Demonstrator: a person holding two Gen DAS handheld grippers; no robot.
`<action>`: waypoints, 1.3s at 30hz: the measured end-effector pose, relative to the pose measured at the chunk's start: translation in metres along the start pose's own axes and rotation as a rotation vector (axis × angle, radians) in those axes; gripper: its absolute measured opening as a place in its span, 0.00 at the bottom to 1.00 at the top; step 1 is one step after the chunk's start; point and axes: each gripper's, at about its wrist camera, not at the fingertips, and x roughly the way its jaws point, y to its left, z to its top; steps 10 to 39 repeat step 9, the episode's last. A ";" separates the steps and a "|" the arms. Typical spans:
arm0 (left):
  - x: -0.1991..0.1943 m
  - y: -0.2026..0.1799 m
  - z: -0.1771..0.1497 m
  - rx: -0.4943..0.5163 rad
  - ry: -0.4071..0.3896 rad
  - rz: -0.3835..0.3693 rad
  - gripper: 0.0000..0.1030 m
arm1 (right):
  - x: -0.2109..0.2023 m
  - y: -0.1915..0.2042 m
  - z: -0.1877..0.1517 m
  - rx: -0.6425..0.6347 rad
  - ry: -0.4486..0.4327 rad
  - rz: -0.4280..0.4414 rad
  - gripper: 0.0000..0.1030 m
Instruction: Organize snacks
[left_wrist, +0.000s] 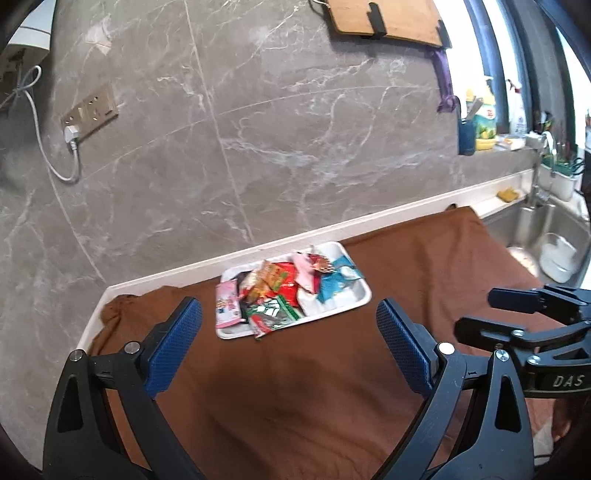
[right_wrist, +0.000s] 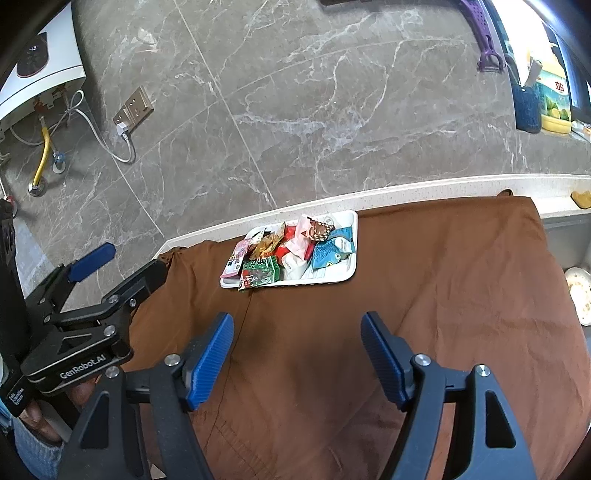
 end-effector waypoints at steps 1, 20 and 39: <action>-0.001 0.000 -0.001 0.002 0.000 0.006 0.93 | 0.000 0.000 -0.001 0.000 0.000 0.000 0.74; 0.002 0.005 -0.007 -0.012 0.016 0.004 0.93 | 0.001 -0.004 -0.003 0.011 0.007 -0.008 0.75; 0.002 0.005 -0.007 -0.012 0.016 0.004 0.93 | 0.001 -0.004 -0.003 0.011 0.007 -0.008 0.75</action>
